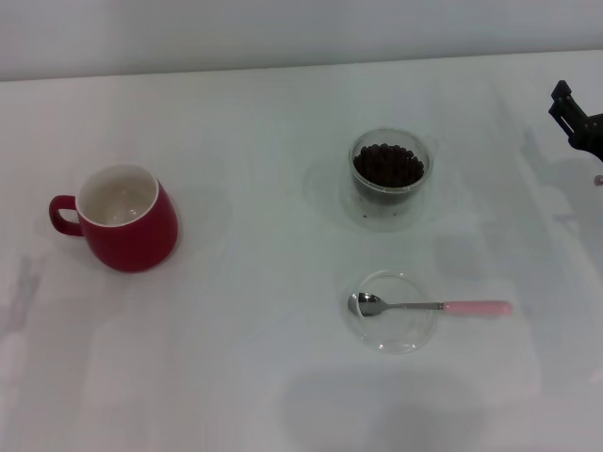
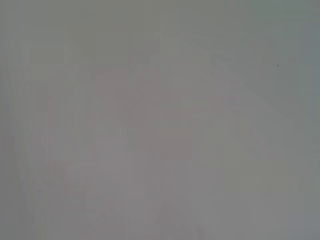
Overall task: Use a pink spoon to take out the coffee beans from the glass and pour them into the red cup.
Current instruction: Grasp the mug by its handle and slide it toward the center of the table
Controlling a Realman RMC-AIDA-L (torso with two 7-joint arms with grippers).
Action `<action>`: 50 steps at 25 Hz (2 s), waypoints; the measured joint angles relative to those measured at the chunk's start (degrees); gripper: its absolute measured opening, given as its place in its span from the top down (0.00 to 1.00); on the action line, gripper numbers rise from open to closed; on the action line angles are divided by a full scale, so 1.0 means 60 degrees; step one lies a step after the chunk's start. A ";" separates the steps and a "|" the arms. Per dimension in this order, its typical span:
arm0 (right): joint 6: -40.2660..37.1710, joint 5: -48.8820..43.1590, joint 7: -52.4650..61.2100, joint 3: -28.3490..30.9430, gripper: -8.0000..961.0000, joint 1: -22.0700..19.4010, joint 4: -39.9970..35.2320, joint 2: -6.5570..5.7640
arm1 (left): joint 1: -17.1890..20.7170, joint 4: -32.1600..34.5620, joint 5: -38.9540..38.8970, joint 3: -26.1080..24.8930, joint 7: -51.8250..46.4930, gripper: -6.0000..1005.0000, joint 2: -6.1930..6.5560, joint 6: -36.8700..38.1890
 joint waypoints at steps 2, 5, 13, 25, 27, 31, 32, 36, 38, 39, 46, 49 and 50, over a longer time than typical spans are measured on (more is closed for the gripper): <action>0.0000 0.0000 0.0000 0.0000 0.09 0.0000 -0.0001 0.0000 | -0.0002 -0.0001 0.0002 0.0002 -0.0020 0.11 0.0000 -0.0001; 0.0000 0.0000 -0.0001 -0.0011 0.09 0.0000 -0.0009 0.0000 | -0.0017 -0.0001 0.0006 0.0002 -0.0030 0.11 0.0000 -0.0005; -0.0189 0.0000 -0.0001 -0.0078 0.09 -0.0054 0.0010 0.0000 | -0.0054 -0.0090 0.0052 0.0072 0.0000 0.11 0.0019 -0.0294; -0.0305 0.0000 -0.0001 -0.0005 0.09 -0.0144 0.0035 0.0000 | -0.0332 -0.1912 0.1455 0.0105 0.0267 0.11 0.0037 -0.0914; -0.0309 0.0000 0.0000 -0.0006 0.09 -0.0146 0.0038 0.0000 | -0.0480 -0.2071 0.1549 0.0105 0.0274 0.11 0.0053 -0.0982; -0.0329 -0.0001 -0.0001 -0.0019 0.09 -0.0147 0.0052 0.0000 | -0.0862 -0.2265 0.2160 0.0105 0.0275 0.11 0.0059 -0.1199; -0.0330 0.0000 -0.0001 -0.0028 0.09 -0.0147 0.0055 0.0000 | -0.1063 -0.2271 0.2375 0.0105 0.0278 0.11 0.0057 -0.1518; -0.0334 0.0000 -0.0001 -0.0049 0.09 -0.0147 0.0055 -0.0001 | -0.1313 -0.2272 0.2605 0.0105 0.0284 0.11 0.0049 -0.2043; -0.0336 0.0000 -0.0001 -0.0040 0.09 -0.0147 0.0054 0.0000 | -0.1416 -0.2264 0.2657 0.0105 0.0321 0.11 0.0046 -0.2205; -0.0336 -0.0001 -0.0001 -0.0037 0.09 -0.0147 0.0055 -0.0001 | -0.1455 -0.2258 0.2657 0.0104 0.0378 0.11 0.0041 -0.2238; -0.0325 0.0000 -0.0001 -0.0039 0.09 -0.0153 0.0053 0.0000 | -0.1667 -0.2191 0.2596 0.0031 0.0492 0.11 0.0039 -0.2312; -0.0330 0.0000 -0.0001 -0.0064 0.09 -0.0138 0.0053 0.0000 | -0.1791 -0.2192 0.2595 0.0033 0.0552 0.11 0.0030 -0.2514; -0.0332 -0.0001 -0.0001 -0.0070 0.09 -0.0139 0.0053 0.0000 | -0.1837 -0.2188 0.2595 0.0027 0.0557 0.11 0.0028 -0.2601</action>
